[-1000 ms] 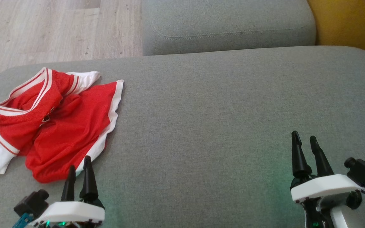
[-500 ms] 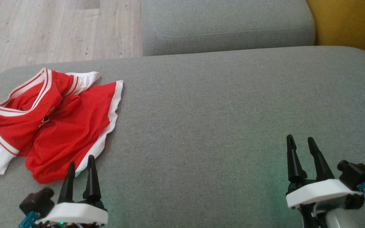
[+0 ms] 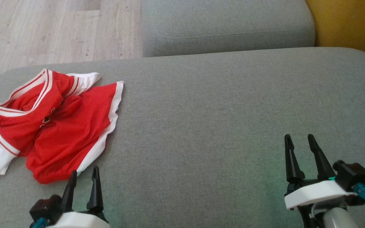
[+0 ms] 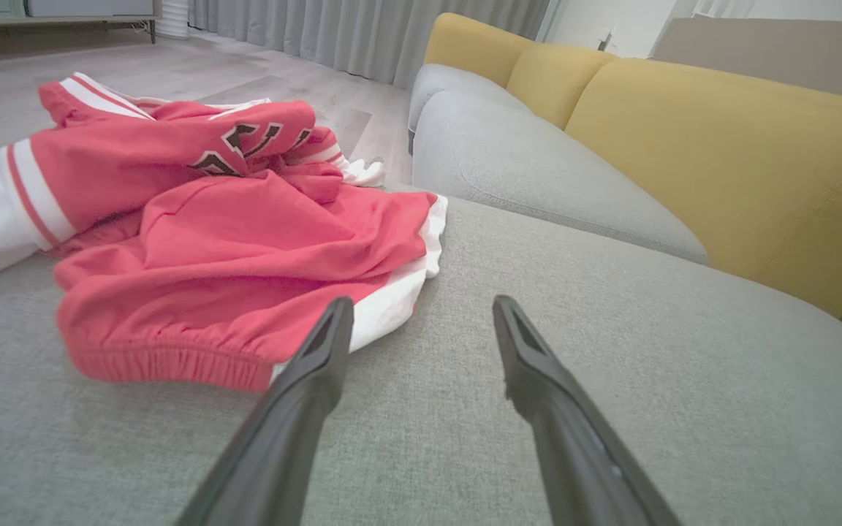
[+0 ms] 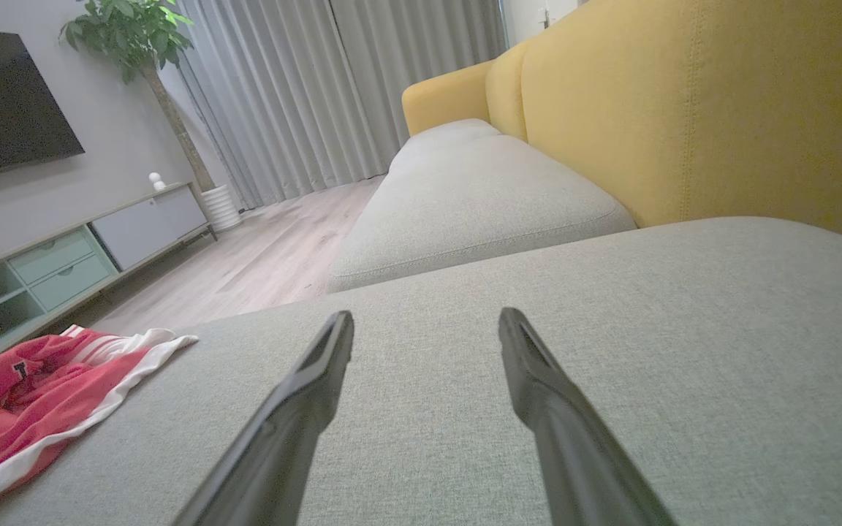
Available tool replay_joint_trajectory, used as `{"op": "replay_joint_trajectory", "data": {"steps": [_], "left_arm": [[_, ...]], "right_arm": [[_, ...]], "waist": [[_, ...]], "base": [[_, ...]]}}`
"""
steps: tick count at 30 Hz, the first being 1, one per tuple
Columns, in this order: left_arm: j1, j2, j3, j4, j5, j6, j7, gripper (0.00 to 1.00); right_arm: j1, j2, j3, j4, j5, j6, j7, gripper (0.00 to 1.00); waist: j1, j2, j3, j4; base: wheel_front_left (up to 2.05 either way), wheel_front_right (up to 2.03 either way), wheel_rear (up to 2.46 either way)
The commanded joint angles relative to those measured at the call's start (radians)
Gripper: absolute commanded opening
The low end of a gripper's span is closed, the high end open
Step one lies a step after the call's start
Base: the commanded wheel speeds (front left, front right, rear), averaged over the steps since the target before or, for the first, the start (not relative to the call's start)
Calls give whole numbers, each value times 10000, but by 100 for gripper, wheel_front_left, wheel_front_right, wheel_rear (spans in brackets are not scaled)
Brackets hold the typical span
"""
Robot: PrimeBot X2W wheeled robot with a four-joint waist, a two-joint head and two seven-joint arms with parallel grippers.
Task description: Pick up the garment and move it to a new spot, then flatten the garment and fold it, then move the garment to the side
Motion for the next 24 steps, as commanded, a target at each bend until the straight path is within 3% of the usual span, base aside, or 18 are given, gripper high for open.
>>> {"op": "replay_joint_trajectory", "data": {"steps": [1,24], "left_arm": [[-265,205,241,-254,281,-46,-179,100],[-120,212,808,36,2556,-15,-830,100]], "right_arm": [[-212,-72,202,-377,-304,66,-174,100],[-123,-88,436,88,-1869,79,-818,100]], "waist": [[-1,0,-6,6],[-1,0,-32,-5]], "base": [[0,0,0],[0,0,0]]}}
